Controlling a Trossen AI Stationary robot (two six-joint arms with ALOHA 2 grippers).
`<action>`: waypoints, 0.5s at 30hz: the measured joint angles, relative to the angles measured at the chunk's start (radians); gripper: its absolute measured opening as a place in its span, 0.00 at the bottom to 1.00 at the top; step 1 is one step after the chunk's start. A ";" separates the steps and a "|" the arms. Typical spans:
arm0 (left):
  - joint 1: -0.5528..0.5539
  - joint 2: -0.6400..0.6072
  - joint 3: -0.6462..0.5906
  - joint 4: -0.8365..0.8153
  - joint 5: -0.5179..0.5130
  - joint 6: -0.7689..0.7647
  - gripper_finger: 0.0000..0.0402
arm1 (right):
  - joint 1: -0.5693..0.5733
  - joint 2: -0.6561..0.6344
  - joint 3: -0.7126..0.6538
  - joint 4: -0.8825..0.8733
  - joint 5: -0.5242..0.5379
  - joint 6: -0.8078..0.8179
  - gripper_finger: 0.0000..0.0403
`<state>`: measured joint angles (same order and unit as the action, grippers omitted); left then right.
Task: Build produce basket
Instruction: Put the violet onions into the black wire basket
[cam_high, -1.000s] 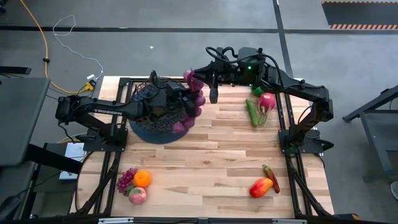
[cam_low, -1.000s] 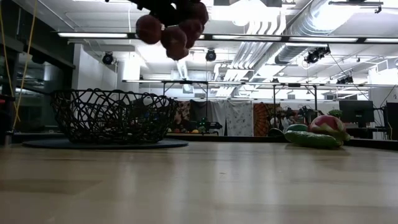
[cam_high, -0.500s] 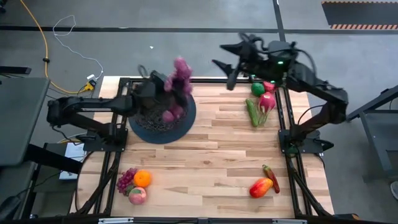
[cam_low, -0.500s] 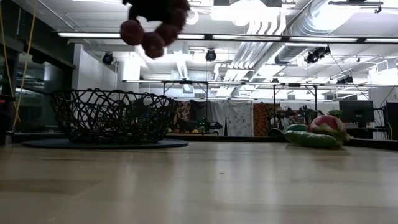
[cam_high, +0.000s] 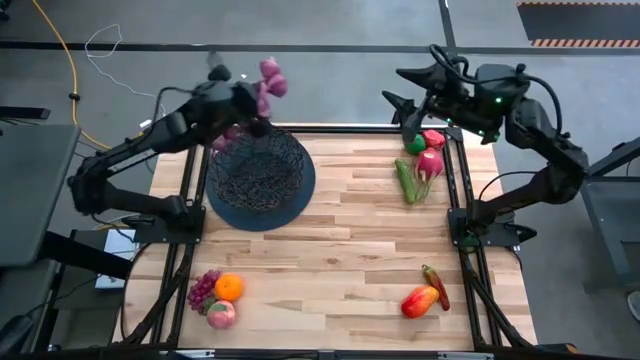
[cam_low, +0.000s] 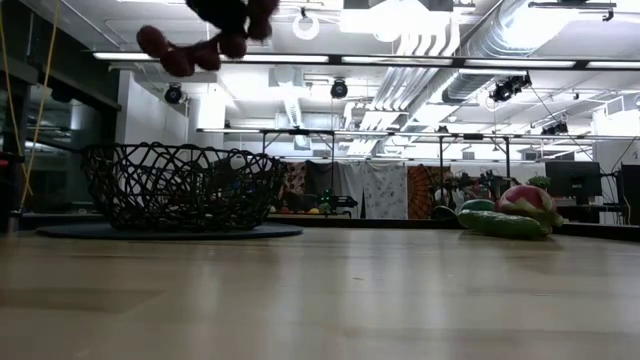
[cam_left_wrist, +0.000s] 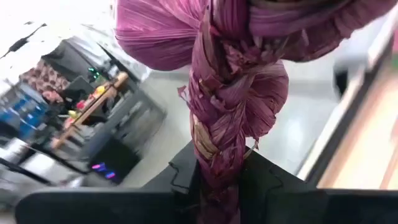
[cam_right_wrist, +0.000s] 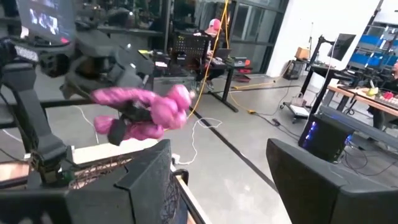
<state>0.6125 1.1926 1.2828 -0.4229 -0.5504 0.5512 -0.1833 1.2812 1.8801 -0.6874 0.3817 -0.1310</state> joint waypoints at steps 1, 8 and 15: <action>0.004 0.028 0.020 -0.043 -0.017 0.044 0.15 | 0.000 0.000 0.000 -0.007 0.000 0.000 0.64; -0.020 0.171 0.040 -0.259 -0.103 0.174 0.16 | 0.000 0.015 0.000 -0.039 -0.001 0.004 0.64; -0.056 0.300 0.039 -0.499 -0.071 -0.030 0.16 | 0.000 0.015 0.000 -0.076 -0.005 0.022 0.64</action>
<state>0.5567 1.4924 1.3220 -0.9215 -0.6211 0.5208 -0.1833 1.2964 1.8801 -0.7631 0.3767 -0.1089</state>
